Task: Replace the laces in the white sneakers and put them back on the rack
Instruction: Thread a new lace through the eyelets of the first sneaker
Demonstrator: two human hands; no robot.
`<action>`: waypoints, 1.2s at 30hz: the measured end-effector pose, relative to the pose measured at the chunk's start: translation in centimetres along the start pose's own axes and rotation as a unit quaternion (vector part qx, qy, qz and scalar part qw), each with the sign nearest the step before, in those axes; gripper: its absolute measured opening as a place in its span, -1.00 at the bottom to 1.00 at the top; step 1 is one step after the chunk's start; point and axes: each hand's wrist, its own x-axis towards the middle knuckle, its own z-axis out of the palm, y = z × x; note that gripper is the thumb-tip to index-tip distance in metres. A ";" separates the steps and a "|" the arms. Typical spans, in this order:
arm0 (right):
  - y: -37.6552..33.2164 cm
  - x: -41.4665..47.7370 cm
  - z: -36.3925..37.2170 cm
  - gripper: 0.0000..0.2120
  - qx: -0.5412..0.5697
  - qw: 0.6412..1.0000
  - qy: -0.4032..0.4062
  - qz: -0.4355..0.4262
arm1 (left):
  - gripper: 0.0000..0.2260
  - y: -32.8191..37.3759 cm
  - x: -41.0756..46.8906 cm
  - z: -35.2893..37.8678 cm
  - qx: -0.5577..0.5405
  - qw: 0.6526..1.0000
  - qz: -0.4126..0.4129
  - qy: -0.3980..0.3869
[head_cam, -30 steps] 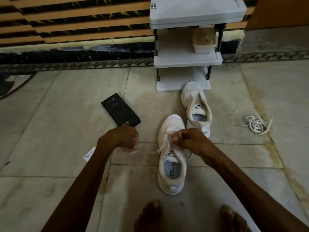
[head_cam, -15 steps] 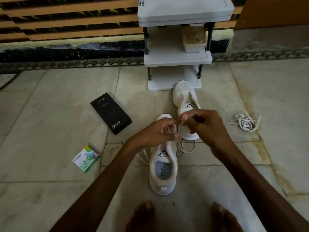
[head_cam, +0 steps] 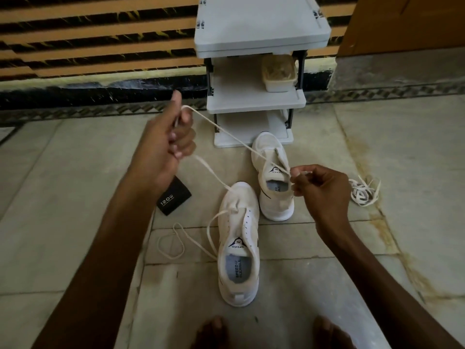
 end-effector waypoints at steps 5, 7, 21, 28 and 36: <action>0.7 -1.0 2.6 -0.91 -0.013 0.997 -0.081 0.000 | -0.72 0.0 1.1 -2.9 0.562 0.820 0.031 0.103; 0.8 -1.4 3.8 -0.94 -0.006 0.994 -0.106 0.004 | -0.79 -1.8 1.2 -3.4 0.690 0.722 -0.038 0.039; 1.8 -3.2 6.5 -0.93 0.017 0.988 -0.136 0.072 | -0.96 -13.5 -1.8 -0.2 0.387 0.916 -0.036 -0.102; 1.5 -4.2 6.1 -0.48 -0.336 0.900 -0.273 0.047 | -0.96 -14.1 -1.9 -1.1 0.455 0.884 -0.057 -0.085; 2.8 -5.1 7.0 -0.72 -0.358 0.906 -0.226 0.000 | -0.94 -15.1 -2.1 -0.8 0.484 0.868 -0.037 -0.103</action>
